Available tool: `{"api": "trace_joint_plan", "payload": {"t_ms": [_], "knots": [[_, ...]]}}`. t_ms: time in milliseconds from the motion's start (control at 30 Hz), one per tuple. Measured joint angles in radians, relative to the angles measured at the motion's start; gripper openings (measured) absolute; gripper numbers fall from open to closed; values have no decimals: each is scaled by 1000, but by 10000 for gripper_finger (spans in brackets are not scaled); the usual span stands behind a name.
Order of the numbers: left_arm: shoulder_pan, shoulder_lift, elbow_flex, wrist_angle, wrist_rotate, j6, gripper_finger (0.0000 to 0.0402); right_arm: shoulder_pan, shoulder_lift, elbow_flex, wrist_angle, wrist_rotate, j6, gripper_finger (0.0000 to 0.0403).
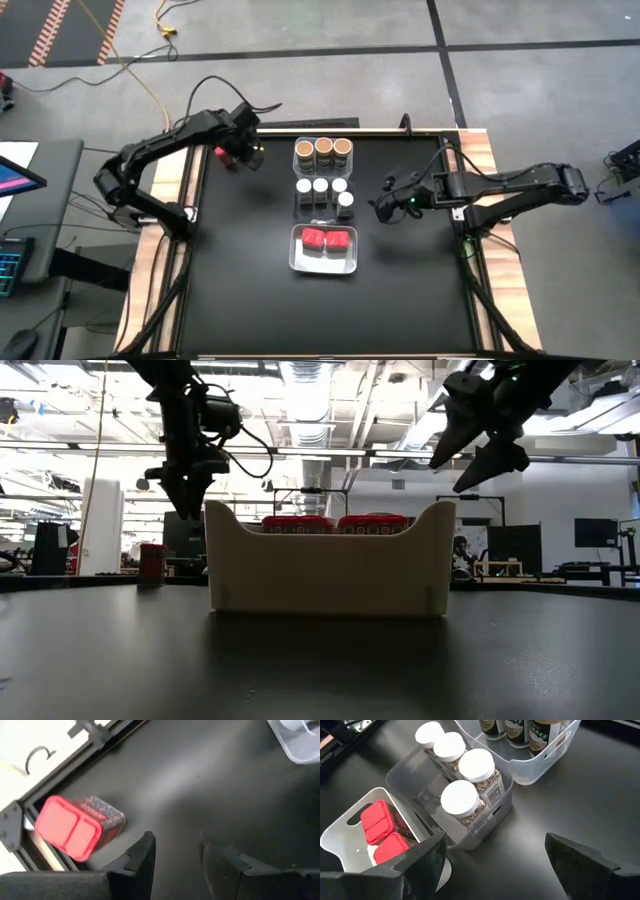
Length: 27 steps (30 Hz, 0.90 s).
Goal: Sort spices by type
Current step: Put the red seasoning can into the white bin in front of the other red seasoning can
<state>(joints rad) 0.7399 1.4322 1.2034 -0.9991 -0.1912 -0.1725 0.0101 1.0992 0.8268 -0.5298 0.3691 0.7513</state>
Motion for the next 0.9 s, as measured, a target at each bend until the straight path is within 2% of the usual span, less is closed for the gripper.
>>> {"api": "trace_joint_plan", "payload": {"t_ms": [233, 400, 667, 900], "knots": [[-1, 0, 1, -16, 10, -218, 141, -4, -1, 0, -88, 0, -50, 363], [-7, -1, 43, -42, 50, -314, 141, 20, -20, 0, -119, 37, -217, 363], [-19, 0, 161, -41, 55, -406, 141, 9, -41, -11, -31, 70, -514, 363], [-19, 0, 204, -25, 53, -513, 141, -41, -149, -163, 120, 51, -550, 363]]}}
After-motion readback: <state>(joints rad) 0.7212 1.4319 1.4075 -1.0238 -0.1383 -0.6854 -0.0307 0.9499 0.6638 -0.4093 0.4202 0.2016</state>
